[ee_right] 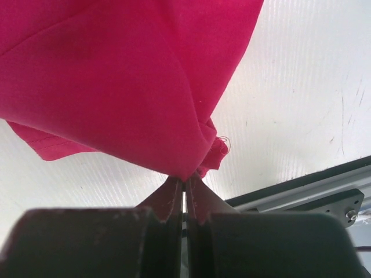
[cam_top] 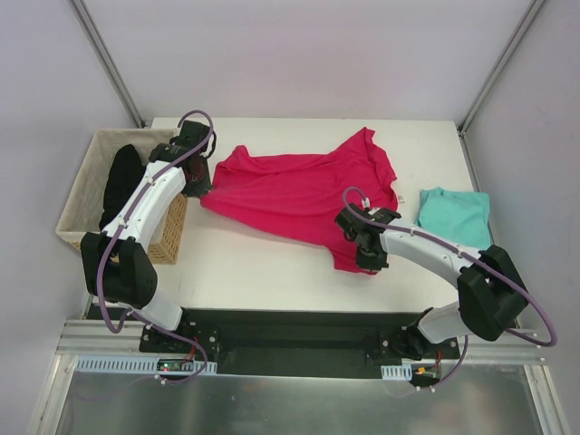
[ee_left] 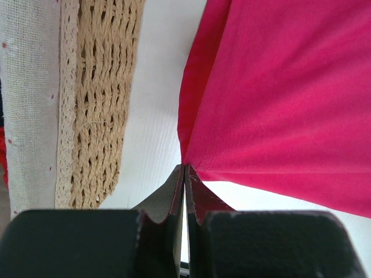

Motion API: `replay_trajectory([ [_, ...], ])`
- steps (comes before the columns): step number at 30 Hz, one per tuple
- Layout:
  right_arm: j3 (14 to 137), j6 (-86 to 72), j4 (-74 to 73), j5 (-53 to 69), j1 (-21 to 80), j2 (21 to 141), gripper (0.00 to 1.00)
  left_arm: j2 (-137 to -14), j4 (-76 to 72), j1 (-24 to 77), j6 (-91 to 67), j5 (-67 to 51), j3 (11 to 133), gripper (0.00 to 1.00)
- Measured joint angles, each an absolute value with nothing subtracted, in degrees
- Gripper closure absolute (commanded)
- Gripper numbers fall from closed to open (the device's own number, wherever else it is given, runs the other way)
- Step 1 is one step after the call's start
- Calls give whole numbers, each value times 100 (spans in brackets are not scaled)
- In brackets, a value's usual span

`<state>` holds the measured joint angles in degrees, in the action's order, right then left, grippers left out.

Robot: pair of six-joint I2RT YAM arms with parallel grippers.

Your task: Fold and stack the t-shirts

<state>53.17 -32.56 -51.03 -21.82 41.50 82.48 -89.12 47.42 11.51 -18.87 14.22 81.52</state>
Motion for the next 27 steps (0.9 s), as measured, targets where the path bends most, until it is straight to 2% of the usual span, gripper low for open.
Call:
replay_trajectory([
  [14, 5347, -3232, -5299, -2156, 4163, 8243, 99, -8912, 4807, 1151, -1791, 1422, 8097, 100],
  [15, 5347, -3232, -5304, -2154, 4163, 8243, 97, -8912, 4827, 1151, -1772, 1424, 8093, 100],
  [16, 5347, -3229, -5312, -2152, 4165, 8243, 91, -8912, 4849, 1151, -1750, 1424, 8079, 100],
  [17, 5356, -3232, -5332, -2150, 4167, 8246, 74, -8912, 4877, 1151, -1730, 1422, 8066, 100],
  [18, 5376, -3229, -5360, -2141, 4167, 8246, 66, -8912, 4888, 1151, -1715, 1422, 8047, 100],
  [20, 5443, -3208, -5426, -2132, 4174, 8246, 58, -8895, 4897, 1151, -1708, 1422, 7968, 100],
  [27, 5612, -3194, -5518, -2143, 4209, 8311, 56, -8799, 5004, 1151, -1704, 1461, 7782, 100],
])
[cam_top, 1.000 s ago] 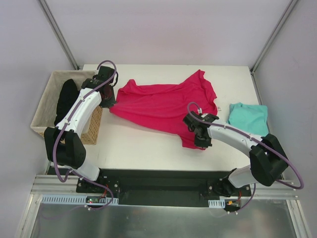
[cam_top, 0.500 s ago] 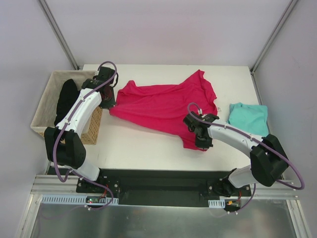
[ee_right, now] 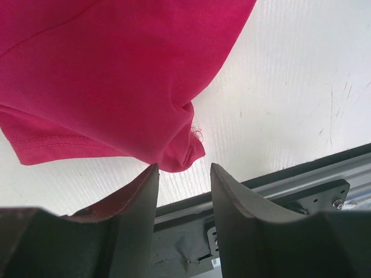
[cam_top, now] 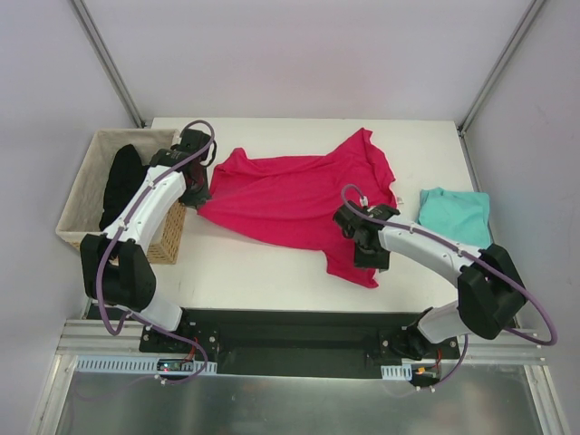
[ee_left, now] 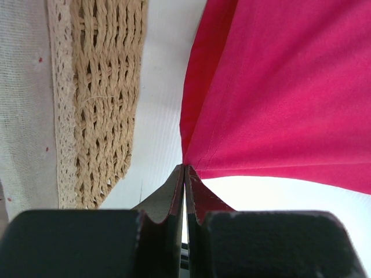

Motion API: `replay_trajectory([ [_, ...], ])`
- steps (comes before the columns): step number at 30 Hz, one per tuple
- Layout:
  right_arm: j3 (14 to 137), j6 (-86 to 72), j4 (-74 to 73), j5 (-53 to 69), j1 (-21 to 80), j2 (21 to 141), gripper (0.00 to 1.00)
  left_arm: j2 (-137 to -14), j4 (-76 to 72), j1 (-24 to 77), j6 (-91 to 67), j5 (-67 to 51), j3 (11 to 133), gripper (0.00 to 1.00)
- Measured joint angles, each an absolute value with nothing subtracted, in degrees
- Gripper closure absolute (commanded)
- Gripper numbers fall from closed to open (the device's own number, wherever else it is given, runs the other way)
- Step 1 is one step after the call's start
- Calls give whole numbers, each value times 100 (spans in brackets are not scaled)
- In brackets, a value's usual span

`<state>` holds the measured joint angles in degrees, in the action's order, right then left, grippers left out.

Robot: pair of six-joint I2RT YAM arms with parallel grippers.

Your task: Fold and stack the t-shirts

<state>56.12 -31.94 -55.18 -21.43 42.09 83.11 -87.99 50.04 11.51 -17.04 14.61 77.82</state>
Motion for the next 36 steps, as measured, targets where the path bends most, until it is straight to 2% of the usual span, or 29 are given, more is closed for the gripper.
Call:
replay_trajectory([
  [6, 5767, -3197, -5605, -2209, 4226, 8322, 56, -8779, 5004, 1151, -1699, 1531, 7784, 100],
  [7, 5826, -3197, -5625, -2235, 4226, 8329, 55, -8781, 5002, 1151, -1697, 1533, 7782, 78],
  [8, 6001, -3199, -5638, -2346, 4226, 8333, 55, -8779, 5002, 1151, -1695, 1533, 7784, 77],
  [12, 6335, -3192, -5760, -2504, 4226, 8442, 55, -8781, 5004, 1151, -1662, 1535, 7784, 64],
  [15, 6726, -3183, -5778, -2659, 4226, 8571, 55, -8781, 5004, 1149, -1629, 1538, 7784, 59],
  [31, 7373, -2928, -5736, -2919, 3802, 8733, 54, -8750, 5013, 1149, -1579, 1498, 7627, 62],
  [34, 7371, -2910, -5717, -2915, 3730, 8733, 55, -8731, 5024, 1149, -1590, 1387, 7428, 71],
  [35, 7371, -2906, -5704, -2910, 3721, 8733, 55, -8729, 5030, 1151, -1605, 1350, 7363, 81],
  [36, 7371, -2902, -5684, -2897, 3721, 8733, 55, -8724, 5035, 1151, -1614, 1295, 7284, 87],
])
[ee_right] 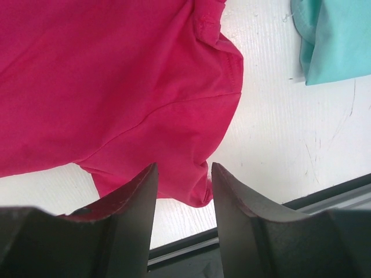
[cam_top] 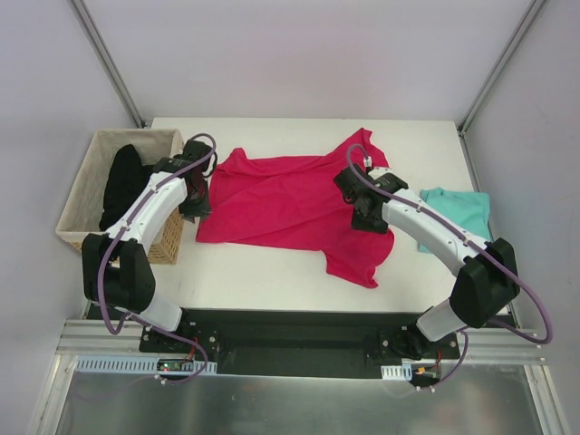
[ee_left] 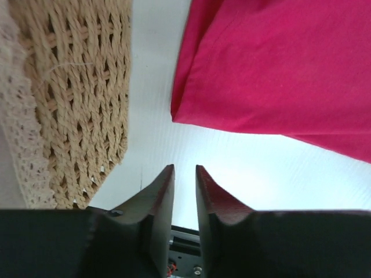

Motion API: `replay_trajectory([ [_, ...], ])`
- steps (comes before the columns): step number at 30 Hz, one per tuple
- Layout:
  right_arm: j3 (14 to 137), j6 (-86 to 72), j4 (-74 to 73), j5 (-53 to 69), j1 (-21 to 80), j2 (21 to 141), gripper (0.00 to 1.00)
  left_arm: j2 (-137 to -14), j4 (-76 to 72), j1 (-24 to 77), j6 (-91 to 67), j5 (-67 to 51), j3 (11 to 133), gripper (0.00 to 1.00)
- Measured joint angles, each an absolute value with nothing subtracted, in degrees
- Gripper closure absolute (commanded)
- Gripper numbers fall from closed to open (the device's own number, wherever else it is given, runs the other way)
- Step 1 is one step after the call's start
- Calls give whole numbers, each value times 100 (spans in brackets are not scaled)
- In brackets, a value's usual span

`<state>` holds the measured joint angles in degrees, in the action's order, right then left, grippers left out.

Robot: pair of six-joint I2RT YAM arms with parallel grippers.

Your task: Fold and stack the t-shirts

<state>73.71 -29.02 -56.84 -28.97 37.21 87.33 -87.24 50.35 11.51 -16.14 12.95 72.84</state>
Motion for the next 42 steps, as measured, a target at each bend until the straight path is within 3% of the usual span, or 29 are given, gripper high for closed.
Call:
replay_trajectory([
  [3, 7363, -2888, -5603, -2840, 3721, 8744, 55, -8709, 5043, 1151, -1680, 1188, 7094, 88],
  [8, 7323, -2867, -5551, -2786, 3721, 8761, 55, -8680, 5052, 1155, -1743, 1098, 6790, 77],
  [18, 7323, -2781, -5524, -2762, 3693, 8761, 55, -8895, 4945, 1155, -1809, 1096, 6661, 71],
  [42, 7262, -2611, -5596, -2762, 3205, 8331, 54, -10339, 4375, 1151, -1865, 1072, 7067, 70],
])
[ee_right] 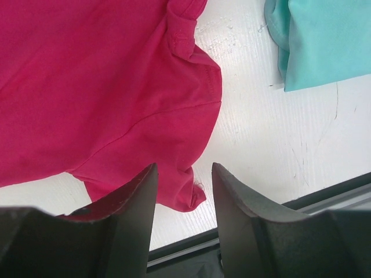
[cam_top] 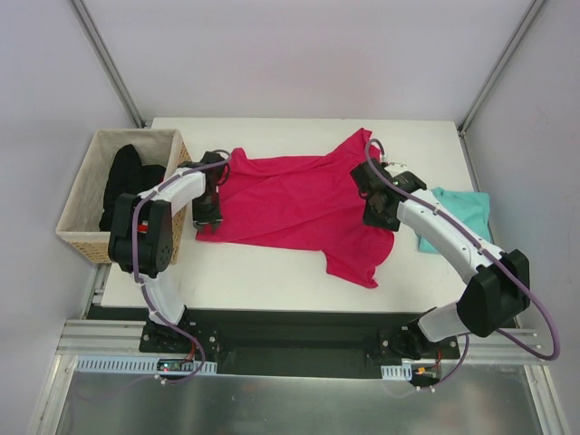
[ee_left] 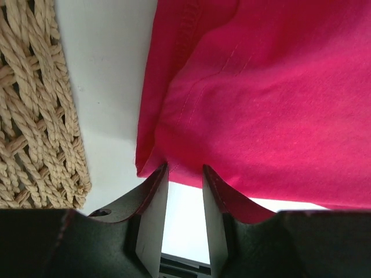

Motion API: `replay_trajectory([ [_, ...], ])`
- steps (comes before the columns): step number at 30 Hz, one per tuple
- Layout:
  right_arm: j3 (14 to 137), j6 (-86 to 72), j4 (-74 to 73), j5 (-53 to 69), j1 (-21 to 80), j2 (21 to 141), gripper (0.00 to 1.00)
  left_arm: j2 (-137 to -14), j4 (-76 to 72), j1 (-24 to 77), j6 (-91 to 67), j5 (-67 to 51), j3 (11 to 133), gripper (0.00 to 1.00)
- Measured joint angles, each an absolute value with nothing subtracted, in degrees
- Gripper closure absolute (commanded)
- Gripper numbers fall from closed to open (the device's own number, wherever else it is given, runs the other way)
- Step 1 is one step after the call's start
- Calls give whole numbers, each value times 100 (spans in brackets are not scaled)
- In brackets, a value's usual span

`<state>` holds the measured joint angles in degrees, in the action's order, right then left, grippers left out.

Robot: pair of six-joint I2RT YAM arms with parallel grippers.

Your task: Fold and stack the t-shirts

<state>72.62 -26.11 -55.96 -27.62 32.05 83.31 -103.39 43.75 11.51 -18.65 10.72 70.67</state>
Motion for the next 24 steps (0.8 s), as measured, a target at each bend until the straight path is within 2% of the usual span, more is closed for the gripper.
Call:
replay_trajectory([
  [3, 7264, -2585, -5621, -2762, 3162, 8329, 54, -10416, 4351, 1118, -1870, 1072, 7107, 75],
  [7, 7264, -2576, -5640, -2751, 3092, 8329, 54, -10468, 4348, 1072, -1916, 1079, 7107, 100],
  [24, 7325, -2543, -5647, -2650, 3059, 8329, 54, -10488, 4348, 963, -1988, 1098, 7303, 100],
])
